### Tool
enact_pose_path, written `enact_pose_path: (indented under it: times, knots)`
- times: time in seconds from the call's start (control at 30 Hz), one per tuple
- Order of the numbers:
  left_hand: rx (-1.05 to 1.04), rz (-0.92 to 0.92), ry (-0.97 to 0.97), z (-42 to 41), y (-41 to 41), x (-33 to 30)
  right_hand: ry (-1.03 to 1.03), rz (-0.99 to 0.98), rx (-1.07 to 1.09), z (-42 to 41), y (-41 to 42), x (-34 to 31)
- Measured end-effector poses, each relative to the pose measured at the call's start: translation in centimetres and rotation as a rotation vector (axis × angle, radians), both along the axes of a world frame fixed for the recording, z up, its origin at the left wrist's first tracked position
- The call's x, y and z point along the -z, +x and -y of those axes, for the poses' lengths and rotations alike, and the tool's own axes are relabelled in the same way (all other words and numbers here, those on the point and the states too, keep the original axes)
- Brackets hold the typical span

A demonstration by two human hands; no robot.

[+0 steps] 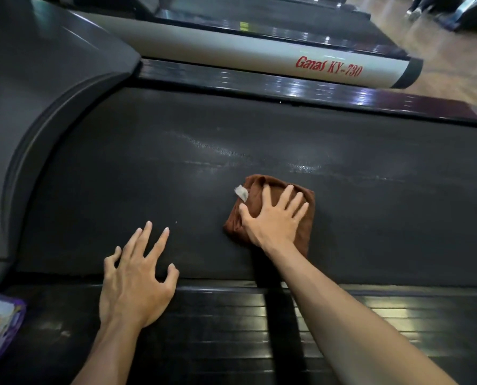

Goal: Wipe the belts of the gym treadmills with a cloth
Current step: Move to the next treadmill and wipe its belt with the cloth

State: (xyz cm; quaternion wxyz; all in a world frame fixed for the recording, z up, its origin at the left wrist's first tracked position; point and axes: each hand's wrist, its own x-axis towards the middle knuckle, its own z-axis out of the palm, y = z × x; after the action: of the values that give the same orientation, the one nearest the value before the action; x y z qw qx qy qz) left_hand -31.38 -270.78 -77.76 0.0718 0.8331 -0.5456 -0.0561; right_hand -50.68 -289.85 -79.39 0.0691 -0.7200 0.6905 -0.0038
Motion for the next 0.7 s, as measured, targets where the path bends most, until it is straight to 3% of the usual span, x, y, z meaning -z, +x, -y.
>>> enact_pose_path:
  times: [0.23,0.3,0.5,0.6,0.7]
  knots:
    - [-0.004,-0.019,0.013,0.2,0.0,-0.3,-0.048,0.064,-0.459,-4.1,-0.3,-0.1]
    - [-0.004,-0.010,0.016,0.2,0.0,-0.4,-0.088,0.086,-0.437,-5.3,-2.8,0.3]
    - [-0.001,-0.017,-0.004,0.2,0.0,-0.5,-0.036,0.012,-0.077,-0.9,-4.3,-0.1]
    - [-0.003,-0.010,0.008,0.1,-0.1,-0.4,-0.005,0.030,-0.076,0.8,-1.5,-0.4]
    - [-0.004,-0.007,0.015,0.1,0.0,-0.4,-0.058,0.067,-0.238,-0.6,0.0,-0.1]
